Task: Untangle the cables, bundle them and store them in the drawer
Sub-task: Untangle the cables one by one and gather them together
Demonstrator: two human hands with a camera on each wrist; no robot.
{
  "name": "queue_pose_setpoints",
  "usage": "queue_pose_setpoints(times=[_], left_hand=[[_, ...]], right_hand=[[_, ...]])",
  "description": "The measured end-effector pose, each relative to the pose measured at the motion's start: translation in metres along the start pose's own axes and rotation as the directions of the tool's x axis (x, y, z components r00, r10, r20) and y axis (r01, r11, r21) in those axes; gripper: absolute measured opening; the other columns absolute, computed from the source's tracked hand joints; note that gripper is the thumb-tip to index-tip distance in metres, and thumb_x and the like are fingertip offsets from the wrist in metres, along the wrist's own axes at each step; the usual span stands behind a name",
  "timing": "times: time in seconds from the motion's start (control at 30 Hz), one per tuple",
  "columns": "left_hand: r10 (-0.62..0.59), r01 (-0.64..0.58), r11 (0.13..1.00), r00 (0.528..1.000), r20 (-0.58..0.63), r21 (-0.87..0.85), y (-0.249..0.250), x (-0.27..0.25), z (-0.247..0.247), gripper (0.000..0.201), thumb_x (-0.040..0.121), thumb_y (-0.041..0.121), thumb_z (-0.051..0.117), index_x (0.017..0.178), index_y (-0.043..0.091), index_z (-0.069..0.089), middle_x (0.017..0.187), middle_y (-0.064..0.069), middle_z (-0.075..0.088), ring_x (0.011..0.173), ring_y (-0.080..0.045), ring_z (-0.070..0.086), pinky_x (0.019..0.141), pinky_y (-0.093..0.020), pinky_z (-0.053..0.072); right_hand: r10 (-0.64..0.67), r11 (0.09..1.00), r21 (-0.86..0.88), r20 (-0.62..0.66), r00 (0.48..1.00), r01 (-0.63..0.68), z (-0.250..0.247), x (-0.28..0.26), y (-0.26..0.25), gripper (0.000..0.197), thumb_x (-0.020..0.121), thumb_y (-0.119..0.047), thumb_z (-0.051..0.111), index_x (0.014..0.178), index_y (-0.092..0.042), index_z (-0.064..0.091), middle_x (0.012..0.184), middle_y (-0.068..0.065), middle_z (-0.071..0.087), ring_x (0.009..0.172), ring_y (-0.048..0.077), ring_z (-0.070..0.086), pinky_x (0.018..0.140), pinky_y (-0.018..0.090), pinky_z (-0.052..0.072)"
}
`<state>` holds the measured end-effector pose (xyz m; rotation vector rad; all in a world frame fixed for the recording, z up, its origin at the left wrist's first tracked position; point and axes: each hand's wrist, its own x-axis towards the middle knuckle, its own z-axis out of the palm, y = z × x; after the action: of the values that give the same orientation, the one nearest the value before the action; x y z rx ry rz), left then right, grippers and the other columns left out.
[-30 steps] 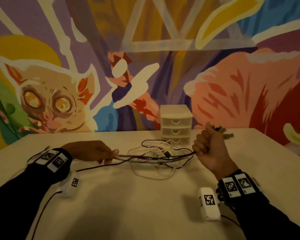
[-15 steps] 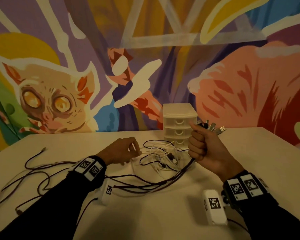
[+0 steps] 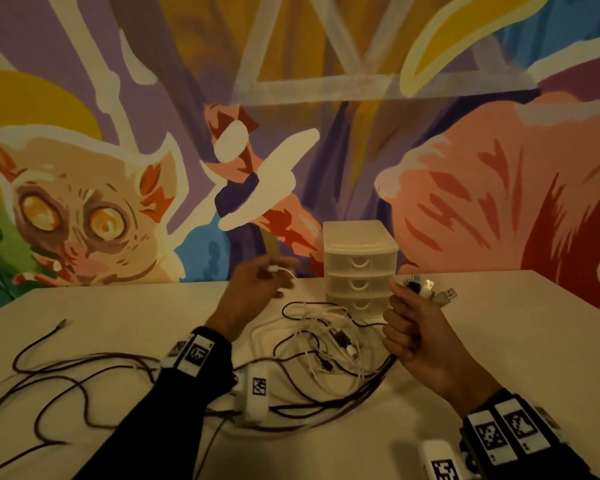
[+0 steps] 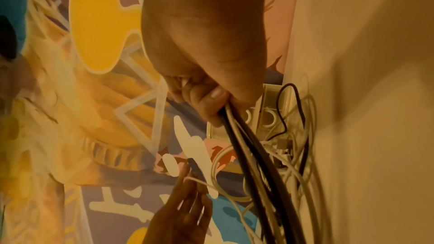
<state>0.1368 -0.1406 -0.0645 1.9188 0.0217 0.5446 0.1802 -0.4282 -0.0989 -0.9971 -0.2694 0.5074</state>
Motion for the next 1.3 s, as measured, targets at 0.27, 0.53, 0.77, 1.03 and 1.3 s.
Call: queue_pose_setpoints(times=[0.27, 0.53, 0.77, 1.03, 1.3], left_hand=[[-0.127, 0.354, 0.613, 0.927, 0.353, -0.707, -0.016, -0.011, 0.059, 0.056, 0.092, -0.013, 0.037, 0.140, 0.000, 0.063, 0.114, -0.019, 0.071, 0.090, -0.033, 0.073, 0.078, -0.039, 0.060], [-0.082, 0.298, 0.685, 0.938, 0.336, -0.665, -0.031, -0.019, 0.072, 0.037, 0.109, 0.007, 0.052, 0.146, 0.011, 0.054, 0.110, -0.011, 0.077, 0.060, -0.018, 0.060, 0.060, -0.027, 0.053], [-0.037, 0.164, 0.904, 0.950, 0.310, -0.395, -0.026, -0.031, 0.084, 0.015, 0.106, 0.021, 0.064, 0.107, 0.012, 0.077, 0.093, -0.008, 0.081, 0.047, -0.007, 0.047, 0.049, -0.019, 0.040], [-0.057, 0.145, 0.919, 0.969, 0.241, -0.366, -0.019, -0.036, 0.091, 0.013, 0.106, 0.022, 0.066, 0.108, 0.015, 0.076, 0.076, 0.000, 0.073, 0.049, -0.001, 0.048, 0.048, -0.015, 0.036], [-0.070, 0.163, 0.935, 0.955, 0.288, -0.316, -0.019, -0.036, 0.090, 0.021, 0.105, 0.029, 0.067, 0.115, 0.013, 0.077, 0.077, -0.004, 0.070, 0.052, -0.004, 0.049, 0.050, -0.016, 0.037]], right_hand=[[0.001, 1.000, -0.027, -0.078, 0.997, -0.004, 0.000, 0.006, 0.006, 0.048, 0.100, -0.038, 0.066, 0.065, -0.020, 0.040, 0.059, -0.002, 0.013, 0.045, 0.013, 0.010, 0.046, 0.032, 0.009], [-0.028, 0.999, -0.020, -0.103, 0.994, 0.026, -0.001, 0.008, 0.012, 0.039, 0.096, -0.037, 0.068, 0.068, -0.018, 0.048, 0.059, -0.004, 0.014, 0.048, 0.013, 0.007, 0.045, 0.031, 0.009], [-0.066, 0.991, -0.120, -0.115, 0.991, 0.052, -0.005, 0.010, 0.022, 0.034, 0.086, -0.031, 0.084, 0.105, -0.013, 0.063, 0.061, -0.005, 0.015, 0.047, 0.010, 0.012, 0.041, 0.025, 0.016], [-0.122, 0.945, -0.320, -0.126, 0.985, 0.076, 0.005, -0.006, 0.021, 0.036, 0.093, -0.030, 0.083, 0.059, -0.031, 0.071, 0.064, -0.003, 0.018, 0.053, 0.013, 0.015, 0.058, 0.037, 0.012], [-0.111, 0.951, -0.305, -0.154, 0.982, 0.059, 0.000, -0.001, 0.025, 0.036, 0.093, -0.028, 0.084, 0.114, 0.001, 0.075, 0.063, -0.003, 0.019, 0.052, 0.013, 0.018, 0.051, 0.031, 0.017]])
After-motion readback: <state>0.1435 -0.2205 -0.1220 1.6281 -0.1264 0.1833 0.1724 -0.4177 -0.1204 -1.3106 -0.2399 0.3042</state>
